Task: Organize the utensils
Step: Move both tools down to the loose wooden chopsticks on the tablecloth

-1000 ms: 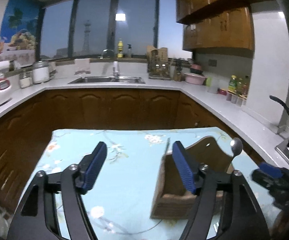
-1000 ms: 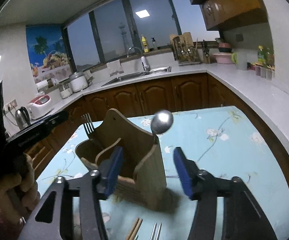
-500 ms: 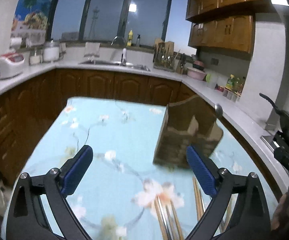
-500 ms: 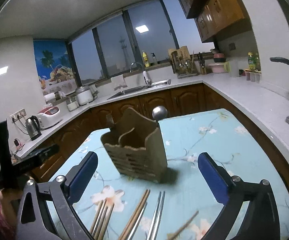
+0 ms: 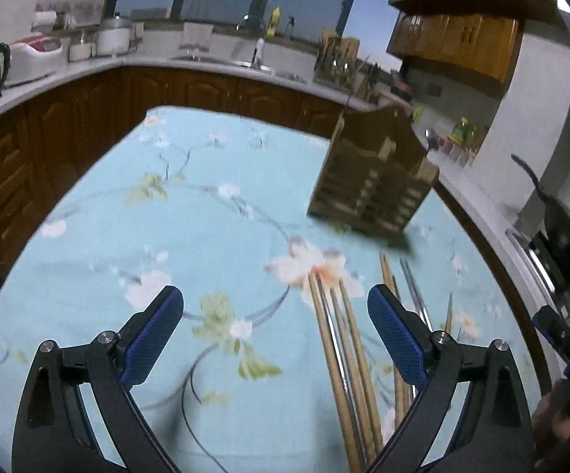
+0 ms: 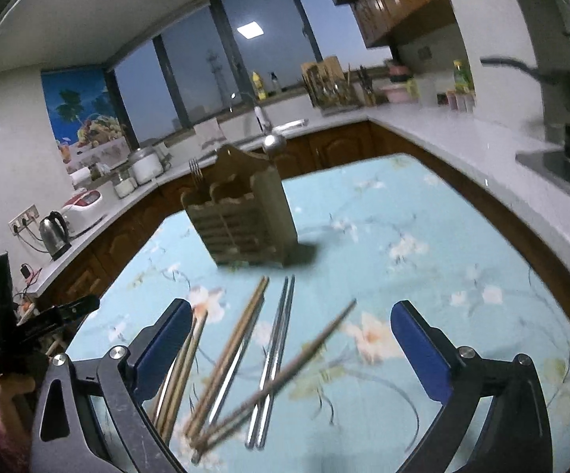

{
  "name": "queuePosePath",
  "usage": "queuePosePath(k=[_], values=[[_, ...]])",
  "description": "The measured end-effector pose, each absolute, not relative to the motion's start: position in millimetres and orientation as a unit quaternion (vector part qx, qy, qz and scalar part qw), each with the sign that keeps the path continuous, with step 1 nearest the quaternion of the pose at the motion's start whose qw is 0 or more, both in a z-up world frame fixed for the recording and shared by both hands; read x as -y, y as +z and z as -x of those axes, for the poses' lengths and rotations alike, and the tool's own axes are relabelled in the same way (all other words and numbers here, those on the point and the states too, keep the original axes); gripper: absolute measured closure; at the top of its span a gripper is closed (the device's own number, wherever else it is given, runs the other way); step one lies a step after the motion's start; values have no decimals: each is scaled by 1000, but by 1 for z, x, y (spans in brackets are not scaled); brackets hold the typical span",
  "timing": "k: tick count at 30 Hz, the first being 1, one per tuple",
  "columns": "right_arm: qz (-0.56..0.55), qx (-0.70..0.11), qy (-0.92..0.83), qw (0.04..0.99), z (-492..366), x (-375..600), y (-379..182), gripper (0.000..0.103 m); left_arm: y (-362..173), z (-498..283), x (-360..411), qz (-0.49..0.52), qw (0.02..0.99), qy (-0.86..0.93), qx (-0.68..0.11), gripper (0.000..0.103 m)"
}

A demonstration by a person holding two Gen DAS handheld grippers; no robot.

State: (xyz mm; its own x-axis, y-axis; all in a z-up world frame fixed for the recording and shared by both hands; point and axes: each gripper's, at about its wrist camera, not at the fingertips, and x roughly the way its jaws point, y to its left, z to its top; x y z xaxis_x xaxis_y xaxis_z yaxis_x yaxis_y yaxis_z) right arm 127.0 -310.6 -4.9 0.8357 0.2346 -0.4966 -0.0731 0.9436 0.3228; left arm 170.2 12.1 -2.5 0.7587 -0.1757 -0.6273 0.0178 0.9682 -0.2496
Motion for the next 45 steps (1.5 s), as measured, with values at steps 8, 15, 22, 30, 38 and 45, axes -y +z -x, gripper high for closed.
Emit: queuePosePath(k=[8,15,22,30,38,45], values=[[-158,-292,66,941,-126,314,-15,1,-15,-167,-10,107,920,-52,-373,6],[-164,-304,74,936,-135,310,-19,2,-21,-175,2,84,914,-63,-391,17],[-168,-336,75,924,-153,310,-29,17,-30,-196,11,77,900,-77,-423,33],[-172,-392,65,901,-185,306,-52,45,-44,-235,31,57,880,-84,-463,52],[-180,-440,38,879,-218,310,-74,62,-56,-258,35,50,870,-84,-483,73],[-158,-446,33,880,-234,306,-78,69,-60,-269,42,32,870,-91,-484,77]])
